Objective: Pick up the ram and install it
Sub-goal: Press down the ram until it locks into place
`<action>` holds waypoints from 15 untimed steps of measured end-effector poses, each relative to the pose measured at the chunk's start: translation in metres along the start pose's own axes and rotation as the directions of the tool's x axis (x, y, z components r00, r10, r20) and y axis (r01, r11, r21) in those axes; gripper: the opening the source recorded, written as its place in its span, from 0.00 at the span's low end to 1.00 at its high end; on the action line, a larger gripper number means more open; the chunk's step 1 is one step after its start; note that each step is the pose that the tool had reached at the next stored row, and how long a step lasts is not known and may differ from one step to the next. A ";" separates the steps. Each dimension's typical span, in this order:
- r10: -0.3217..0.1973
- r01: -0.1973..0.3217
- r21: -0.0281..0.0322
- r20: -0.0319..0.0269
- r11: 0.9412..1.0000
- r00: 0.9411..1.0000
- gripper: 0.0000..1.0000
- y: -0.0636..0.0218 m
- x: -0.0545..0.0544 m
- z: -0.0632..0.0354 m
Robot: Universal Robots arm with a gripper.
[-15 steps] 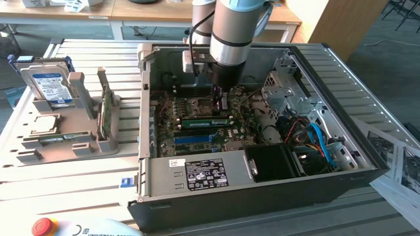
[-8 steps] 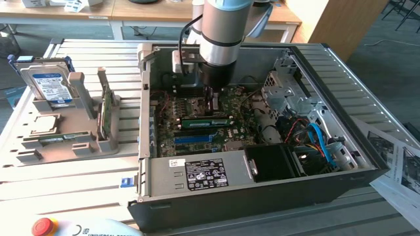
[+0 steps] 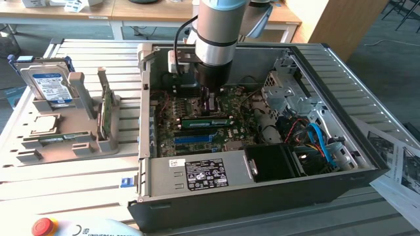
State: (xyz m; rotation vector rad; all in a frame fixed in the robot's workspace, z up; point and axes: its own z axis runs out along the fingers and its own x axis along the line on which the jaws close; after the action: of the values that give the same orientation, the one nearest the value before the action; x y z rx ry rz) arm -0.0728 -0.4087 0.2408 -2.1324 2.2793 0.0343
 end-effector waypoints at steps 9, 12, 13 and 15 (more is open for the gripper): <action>0.000 0.000 0.000 0.000 1.000 1.000 0.11 0.0002 0.001 0.0000; 0.000 0.000 0.000 0.000 1.000 1.000 0.11 0.0003 0.001 0.0001; 0.000 0.000 0.000 0.000 1.000 1.000 0.11 0.0003 0.001 0.0003; 0.000 0.000 0.000 0.000 1.000 1.000 0.11 0.0003 0.001 0.0008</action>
State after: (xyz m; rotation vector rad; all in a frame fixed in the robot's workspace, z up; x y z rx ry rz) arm -0.0731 -0.4097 0.2399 -2.1323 2.2793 0.0343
